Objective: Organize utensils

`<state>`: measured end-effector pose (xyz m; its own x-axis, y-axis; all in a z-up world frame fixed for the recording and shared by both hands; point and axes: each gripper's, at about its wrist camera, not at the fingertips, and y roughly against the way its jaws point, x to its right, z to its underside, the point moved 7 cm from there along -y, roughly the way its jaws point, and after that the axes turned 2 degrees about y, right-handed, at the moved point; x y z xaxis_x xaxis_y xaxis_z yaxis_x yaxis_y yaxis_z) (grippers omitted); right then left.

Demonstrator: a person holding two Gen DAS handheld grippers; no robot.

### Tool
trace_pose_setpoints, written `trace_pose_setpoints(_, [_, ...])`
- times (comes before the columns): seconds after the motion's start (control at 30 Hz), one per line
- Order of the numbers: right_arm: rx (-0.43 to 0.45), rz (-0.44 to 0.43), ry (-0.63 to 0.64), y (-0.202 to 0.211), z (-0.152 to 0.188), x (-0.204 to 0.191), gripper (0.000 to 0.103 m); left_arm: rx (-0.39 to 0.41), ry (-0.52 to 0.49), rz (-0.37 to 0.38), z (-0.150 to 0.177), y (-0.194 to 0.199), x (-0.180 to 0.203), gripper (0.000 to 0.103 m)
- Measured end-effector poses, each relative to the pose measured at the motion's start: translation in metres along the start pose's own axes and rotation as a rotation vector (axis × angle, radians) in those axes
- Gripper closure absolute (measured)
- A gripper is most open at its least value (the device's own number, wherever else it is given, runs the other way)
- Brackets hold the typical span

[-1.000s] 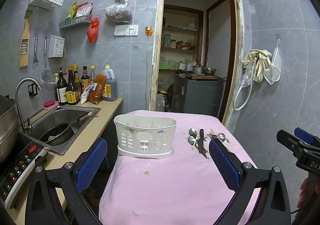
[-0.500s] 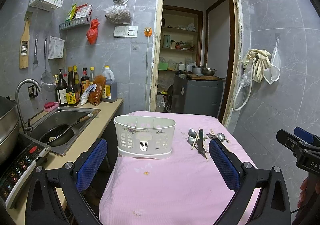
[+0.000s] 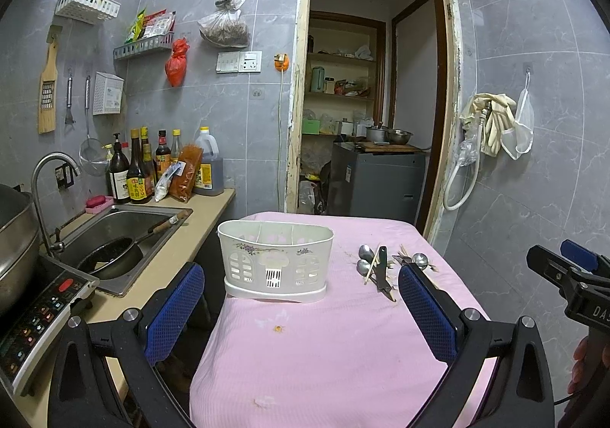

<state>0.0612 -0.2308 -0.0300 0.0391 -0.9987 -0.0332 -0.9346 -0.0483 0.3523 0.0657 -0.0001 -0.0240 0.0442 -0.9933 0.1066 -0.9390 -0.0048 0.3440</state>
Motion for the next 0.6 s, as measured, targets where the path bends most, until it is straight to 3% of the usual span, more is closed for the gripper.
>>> trace_pose_setpoints(0.6, [0.0,-0.002,-0.003,-0.0002,0.0002,0.0019,0.001,0.001,-0.004,0.0,-0.0001,0.0002,0.0003,0.0])
